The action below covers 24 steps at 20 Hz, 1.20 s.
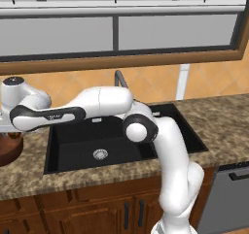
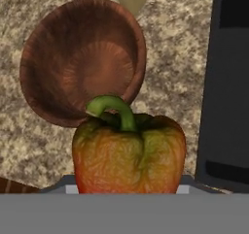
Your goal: Pick the bell pepper from the sink and place it in the bowl. Then pick the bowl and place it in the microwave. Then close the microwave door and press the start button.
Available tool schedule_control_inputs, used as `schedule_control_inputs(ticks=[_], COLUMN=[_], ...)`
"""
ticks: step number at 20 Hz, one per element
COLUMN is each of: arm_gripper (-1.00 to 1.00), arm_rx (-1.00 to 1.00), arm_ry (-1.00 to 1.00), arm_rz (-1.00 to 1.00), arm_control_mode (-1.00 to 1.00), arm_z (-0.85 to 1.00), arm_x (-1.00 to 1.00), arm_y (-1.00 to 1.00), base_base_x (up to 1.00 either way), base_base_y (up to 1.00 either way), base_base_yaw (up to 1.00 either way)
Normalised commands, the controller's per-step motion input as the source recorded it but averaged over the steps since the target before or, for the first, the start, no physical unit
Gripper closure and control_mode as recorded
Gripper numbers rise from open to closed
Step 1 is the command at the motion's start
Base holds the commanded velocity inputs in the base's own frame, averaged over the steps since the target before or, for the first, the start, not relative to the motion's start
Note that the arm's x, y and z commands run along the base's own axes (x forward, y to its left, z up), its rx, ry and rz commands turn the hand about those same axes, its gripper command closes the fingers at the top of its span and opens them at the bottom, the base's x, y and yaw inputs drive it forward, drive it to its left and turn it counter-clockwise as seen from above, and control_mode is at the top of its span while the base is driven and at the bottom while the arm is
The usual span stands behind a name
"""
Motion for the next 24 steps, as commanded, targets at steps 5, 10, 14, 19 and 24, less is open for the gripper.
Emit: schedule_control_inputs(ticks=[5,10,14,19,24], arm_gripper=[1.0,1.0,1.0,1.0,1.0], arm_rx=[0.0,-0.14,-0.17,-0.09,0.01], arm_ry=[0.12,0.08,0.0,0.0,0.0], arm_rz=[-0.06,-0.11,-0.11,-0.08,0.0], arm_control_mode=[-1.0,-1.0,-1.0,-1.0,-1.0], arm_z=[-0.07,-0.01,0.0,-0.05,-0.43], arm_x=[0.5,0.39,0.26,0.23,0.03], arm_y=[0.25,0.53,0.55,0.32,-0.1], base_base_x=[0.0,0.0,0.0,0.0,0.0], base_base_y=[0.0,0.0,0.0,0.0,0.0], base_base_yaw=[0.0,0.0,0.0,0.0,0.0])
